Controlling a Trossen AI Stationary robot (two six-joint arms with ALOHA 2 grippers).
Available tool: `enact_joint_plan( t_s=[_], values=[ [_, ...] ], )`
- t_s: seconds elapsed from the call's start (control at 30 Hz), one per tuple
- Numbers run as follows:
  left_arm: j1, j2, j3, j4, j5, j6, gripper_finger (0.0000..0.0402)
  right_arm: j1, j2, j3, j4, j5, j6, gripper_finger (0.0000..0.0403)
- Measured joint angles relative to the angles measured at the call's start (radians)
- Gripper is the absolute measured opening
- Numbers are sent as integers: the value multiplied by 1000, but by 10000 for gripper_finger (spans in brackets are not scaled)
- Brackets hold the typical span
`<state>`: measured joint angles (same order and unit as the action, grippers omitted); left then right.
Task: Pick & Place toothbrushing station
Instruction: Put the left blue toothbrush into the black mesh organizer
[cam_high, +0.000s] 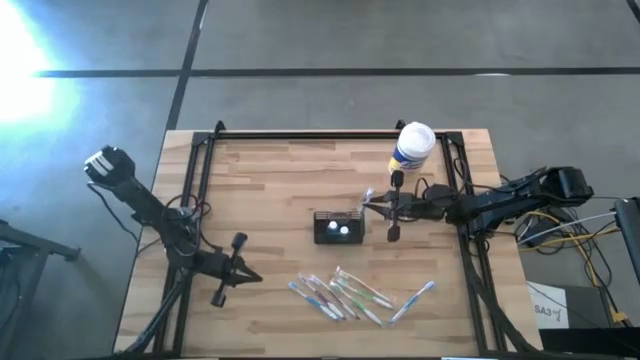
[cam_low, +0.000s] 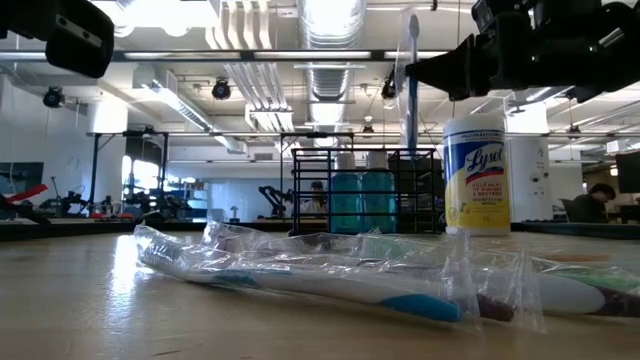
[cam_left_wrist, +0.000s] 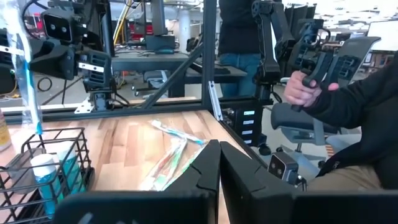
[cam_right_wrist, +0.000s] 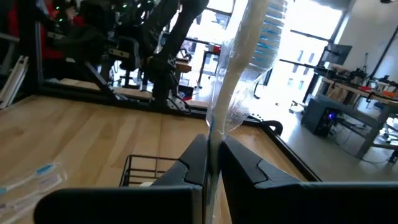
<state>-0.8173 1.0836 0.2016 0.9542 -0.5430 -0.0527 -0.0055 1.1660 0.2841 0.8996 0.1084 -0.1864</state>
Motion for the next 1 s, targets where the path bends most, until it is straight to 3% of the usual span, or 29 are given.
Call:
enact_joint_plan(
  t_s=[0.27,0.53,1.0],
  values=[
    [0,0,-4,-13,0,-3,12,1,0,2,8,-5,-5,22],
    [0,0,-9,-13,0,-20,12,1,6,4,12,-86,8,22],
    [0,0,-10,-17,0,-23,12,1,216,2,137,-48,28,22]
  ],
)
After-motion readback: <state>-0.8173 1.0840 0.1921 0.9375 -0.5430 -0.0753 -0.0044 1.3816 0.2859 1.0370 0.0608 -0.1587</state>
